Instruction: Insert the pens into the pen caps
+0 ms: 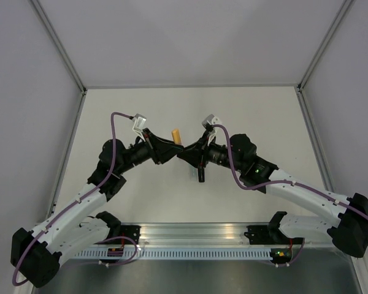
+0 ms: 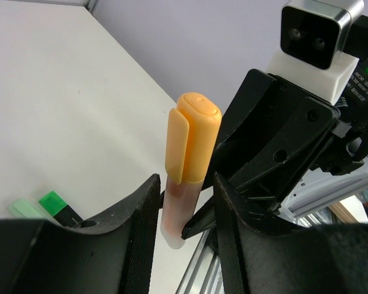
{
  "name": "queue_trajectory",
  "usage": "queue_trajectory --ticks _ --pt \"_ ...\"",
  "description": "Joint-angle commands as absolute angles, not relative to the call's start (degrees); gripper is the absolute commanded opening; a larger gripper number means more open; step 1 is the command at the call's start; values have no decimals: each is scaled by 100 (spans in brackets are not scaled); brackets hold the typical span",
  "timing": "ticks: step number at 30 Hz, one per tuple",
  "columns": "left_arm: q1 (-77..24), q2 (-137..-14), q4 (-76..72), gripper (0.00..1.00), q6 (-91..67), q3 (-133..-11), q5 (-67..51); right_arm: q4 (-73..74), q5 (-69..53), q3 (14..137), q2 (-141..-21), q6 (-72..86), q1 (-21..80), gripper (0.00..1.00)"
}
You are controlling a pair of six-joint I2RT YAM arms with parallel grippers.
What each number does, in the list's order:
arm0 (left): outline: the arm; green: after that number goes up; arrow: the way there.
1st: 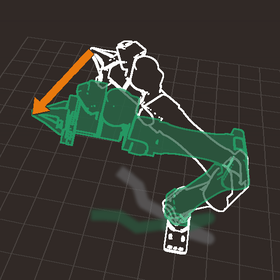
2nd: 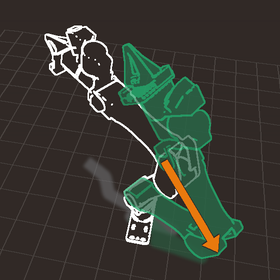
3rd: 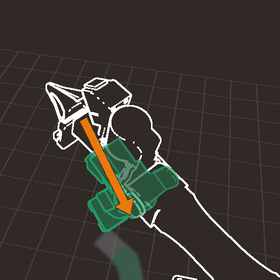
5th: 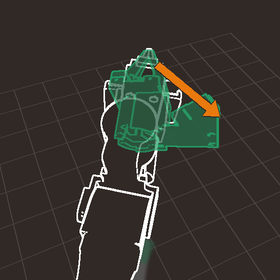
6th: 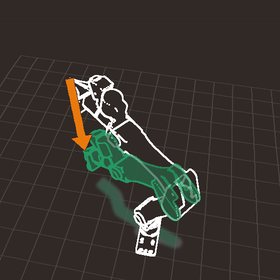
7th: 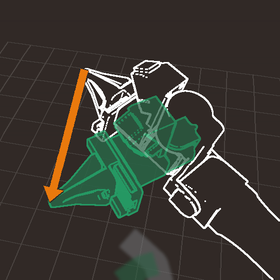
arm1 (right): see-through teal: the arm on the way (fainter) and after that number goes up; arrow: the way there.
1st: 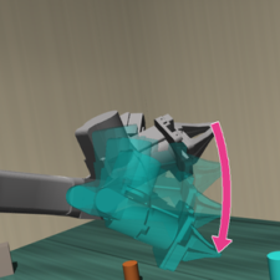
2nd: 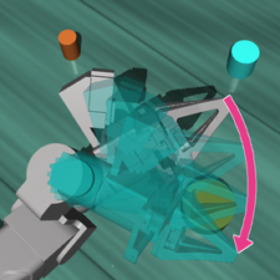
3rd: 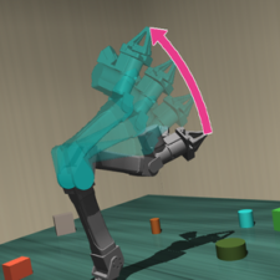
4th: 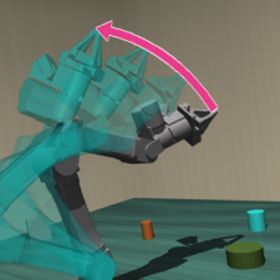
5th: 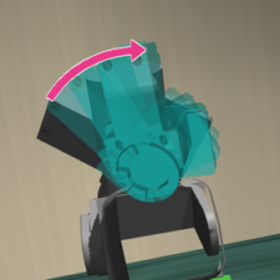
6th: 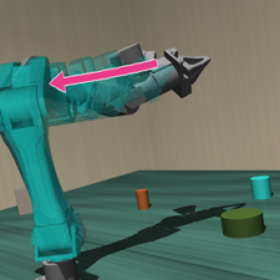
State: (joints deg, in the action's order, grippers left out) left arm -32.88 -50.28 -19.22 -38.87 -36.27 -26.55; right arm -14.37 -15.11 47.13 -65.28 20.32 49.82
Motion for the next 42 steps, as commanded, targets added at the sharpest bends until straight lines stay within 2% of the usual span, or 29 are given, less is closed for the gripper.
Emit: queue_trajectory --ticks 1,4,7,11,16,17,21,24,31,34,42 --pt "-3357 -5054 -1881 45 -3674 -3876 -2347 -1494 -1266 4992 -6574 1881 5062 0" --pt "-3384 -5054 -1776 42 -3656 -3894 -2233 -1477 -1117 5001 -6574 1872 5124 0" --pt "-3401 -5062 -1731 33 -3647 -3911 -2241 -1468 -923 5010 -6566 1872 5168 0" --pt "-3419 -5063 -1828 15 -3683 -3867 -2329 -1538 -818 4983 -6522 1863 5186 0" --pt "-3419 -5054 -2249 3 -3832 -3709 -2671 -1459 -852 5027 -6521 1802 5186 0" --pt "-3419 -5054 -2320 2 -3849 -3692 -2724 -1442 -870 5036 -6521 1784 5194 0" --pt "-3419 -4975 -2767 2 -4016 -3543 -3171 -1354 -1089 5062 -6460 1609 5194 30" --pt "-3419 -4834 -2988 2 -4043 -3498 -3444 -1248 -1248 5062 -6346 1547 5186 36" --pt "-3419 -4614 -3761 2 -4218 -3358 -4341 -1282 -1976 5001 -6223 1520 5186 38" --pt "-3419 -4623 -4165 2 -4368 -3305 -4719 -1441 -2197 4966 -6214 1626 5177 28" --pt "-3419 -4430 -4412 2 -4430 -3208 -4904 -1819 -2724 4825 -6231 1959 5177 19"
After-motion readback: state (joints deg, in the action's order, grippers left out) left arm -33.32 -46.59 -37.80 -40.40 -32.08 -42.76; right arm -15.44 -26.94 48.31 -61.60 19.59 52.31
